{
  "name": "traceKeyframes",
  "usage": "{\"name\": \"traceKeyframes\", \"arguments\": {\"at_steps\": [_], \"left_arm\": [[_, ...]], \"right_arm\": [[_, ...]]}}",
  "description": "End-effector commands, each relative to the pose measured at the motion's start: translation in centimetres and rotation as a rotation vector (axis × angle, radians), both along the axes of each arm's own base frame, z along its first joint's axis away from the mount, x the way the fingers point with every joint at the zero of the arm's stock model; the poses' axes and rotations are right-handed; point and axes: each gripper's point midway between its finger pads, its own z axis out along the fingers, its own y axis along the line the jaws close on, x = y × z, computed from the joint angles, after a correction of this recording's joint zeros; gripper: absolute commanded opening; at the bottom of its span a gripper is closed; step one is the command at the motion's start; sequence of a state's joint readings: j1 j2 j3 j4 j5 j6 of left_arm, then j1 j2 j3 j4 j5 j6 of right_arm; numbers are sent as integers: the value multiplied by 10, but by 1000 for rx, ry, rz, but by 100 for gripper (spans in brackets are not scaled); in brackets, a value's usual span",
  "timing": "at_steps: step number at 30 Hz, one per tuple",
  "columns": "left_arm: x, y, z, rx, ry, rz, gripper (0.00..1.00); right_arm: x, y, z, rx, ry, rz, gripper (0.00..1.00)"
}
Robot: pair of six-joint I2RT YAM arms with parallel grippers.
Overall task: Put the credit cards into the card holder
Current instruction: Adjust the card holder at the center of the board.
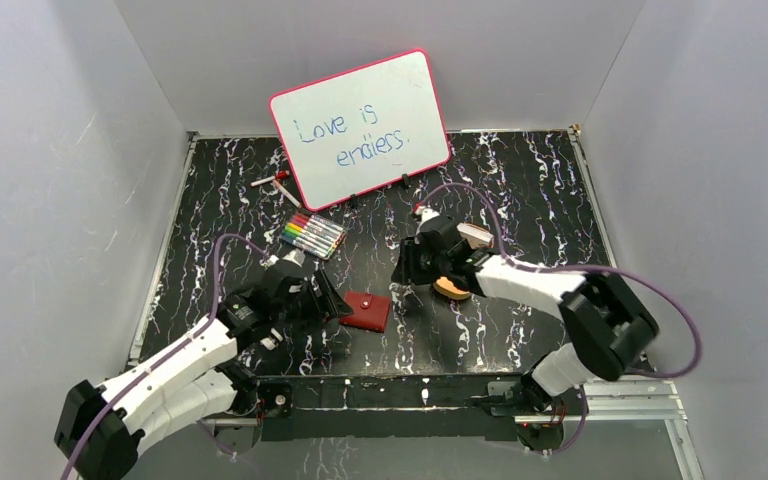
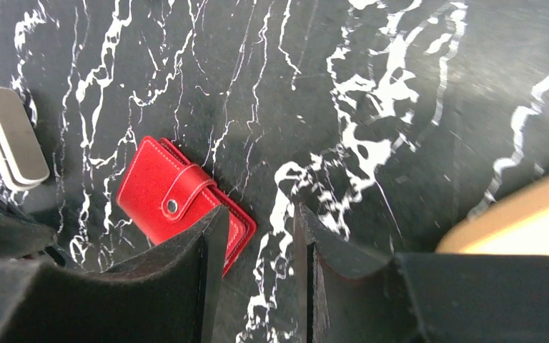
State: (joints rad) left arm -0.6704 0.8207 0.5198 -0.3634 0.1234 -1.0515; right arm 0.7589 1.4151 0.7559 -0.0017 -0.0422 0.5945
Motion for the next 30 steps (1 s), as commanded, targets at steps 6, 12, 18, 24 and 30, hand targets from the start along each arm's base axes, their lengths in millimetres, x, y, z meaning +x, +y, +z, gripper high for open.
{"name": "traceKeyframes", "arguments": {"at_steps": [6,12,18,24,30], "left_arm": [[5,-2,-39,59,65,77,60],[6,-3,-67,131,107,45,51],[8,-8,-88,145,139,33,43],[24,-15,-90,206,114,-17,42],[49,-24,-85,242,69,-56,42]], "right_arm": [[11,47,-18,51,-11,226,46],[-7,38,-37,41,47,241,42],[-29,28,-53,52,115,248,38],[-51,18,-56,54,131,250,37],[-79,14,-54,43,142,242,36]]}}
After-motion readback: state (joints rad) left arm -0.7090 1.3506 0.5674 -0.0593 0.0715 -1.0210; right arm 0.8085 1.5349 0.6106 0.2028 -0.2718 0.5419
